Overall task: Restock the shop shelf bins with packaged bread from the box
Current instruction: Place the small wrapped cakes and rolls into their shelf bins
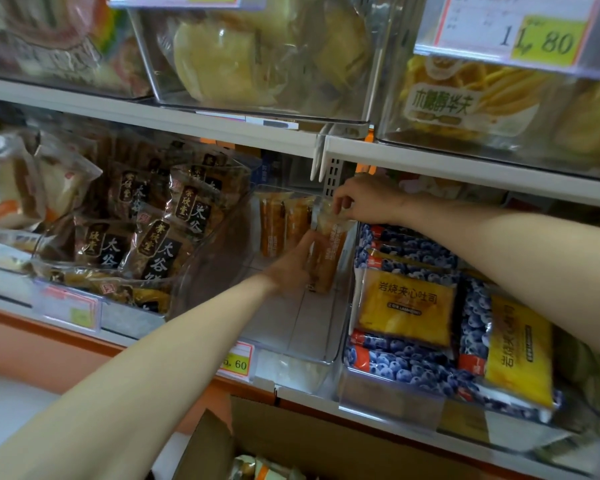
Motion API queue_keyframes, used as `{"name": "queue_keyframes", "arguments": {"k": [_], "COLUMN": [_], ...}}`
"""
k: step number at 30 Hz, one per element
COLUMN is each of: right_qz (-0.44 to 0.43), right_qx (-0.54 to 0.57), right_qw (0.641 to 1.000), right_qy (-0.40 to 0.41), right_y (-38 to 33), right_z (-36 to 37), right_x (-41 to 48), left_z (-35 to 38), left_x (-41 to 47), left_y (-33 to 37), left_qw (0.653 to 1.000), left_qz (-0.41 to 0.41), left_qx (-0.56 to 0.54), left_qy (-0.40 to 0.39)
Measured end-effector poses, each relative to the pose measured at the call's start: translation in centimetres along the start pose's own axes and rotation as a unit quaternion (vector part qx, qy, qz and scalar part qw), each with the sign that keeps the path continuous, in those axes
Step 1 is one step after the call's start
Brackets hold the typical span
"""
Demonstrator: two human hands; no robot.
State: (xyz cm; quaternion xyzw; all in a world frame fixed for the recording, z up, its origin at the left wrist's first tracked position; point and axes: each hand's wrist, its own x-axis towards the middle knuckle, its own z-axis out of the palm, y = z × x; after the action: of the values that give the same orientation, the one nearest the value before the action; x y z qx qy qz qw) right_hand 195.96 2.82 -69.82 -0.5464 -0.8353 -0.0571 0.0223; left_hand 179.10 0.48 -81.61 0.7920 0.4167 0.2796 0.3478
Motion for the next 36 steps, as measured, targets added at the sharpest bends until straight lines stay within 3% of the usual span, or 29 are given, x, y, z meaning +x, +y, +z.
{"name": "queue_keyframes", "arguments": {"k": [5,12,15,18,23,26,30,36], "right_qz": [-0.028,-0.149,-0.194,-0.215,-0.132,-0.048,0.078,0.127], "right_qx": [0.068,0.12,0.113,0.149,0.162,0.183,0.222,0.2], "right_qw": [0.997,0.979,0.972,0.965,0.951,0.93,0.91,0.899], "right_qy": [0.036,0.07,0.067,0.0,-0.227,-0.315,-0.342,-0.37], "right_y": [-2.0,-8.2,-10.4,-11.5,-12.7,-12.6,-10.9,-8.1], "right_z": [-0.8,-1.7,0.1,4.4,14.1,20.5,26.9,32.2], "right_x": [-2.0,-11.9,-18.1,-22.7,-26.4,-28.0,-30.6,-31.8], "left_z": [-1.7,-4.6,-3.3,-0.1,8.7,13.8,18.5,21.7], "left_x": [-2.9,-13.6,-18.8,-21.9,-24.4,-25.8,-27.9,-27.6], "left_y": [1.7,6.8,8.2,7.3,0.8,-3.6,-8.1,-12.0], "left_qw": [0.998,0.997,0.999,0.998,0.963,0.937,0.914,0.912], "left_qz": [-0.029,0.015,0.0,-0.033,-0.157,-0.273,-0.369,-0.362], "left_qx": [0.051,0.043,0.017,0.027,0.095,0.06,0.067,0.062], "left_qy": [0.021,0.065,0.027,-0.053,-0.199,-0.209,-0.156,-0.183]}}
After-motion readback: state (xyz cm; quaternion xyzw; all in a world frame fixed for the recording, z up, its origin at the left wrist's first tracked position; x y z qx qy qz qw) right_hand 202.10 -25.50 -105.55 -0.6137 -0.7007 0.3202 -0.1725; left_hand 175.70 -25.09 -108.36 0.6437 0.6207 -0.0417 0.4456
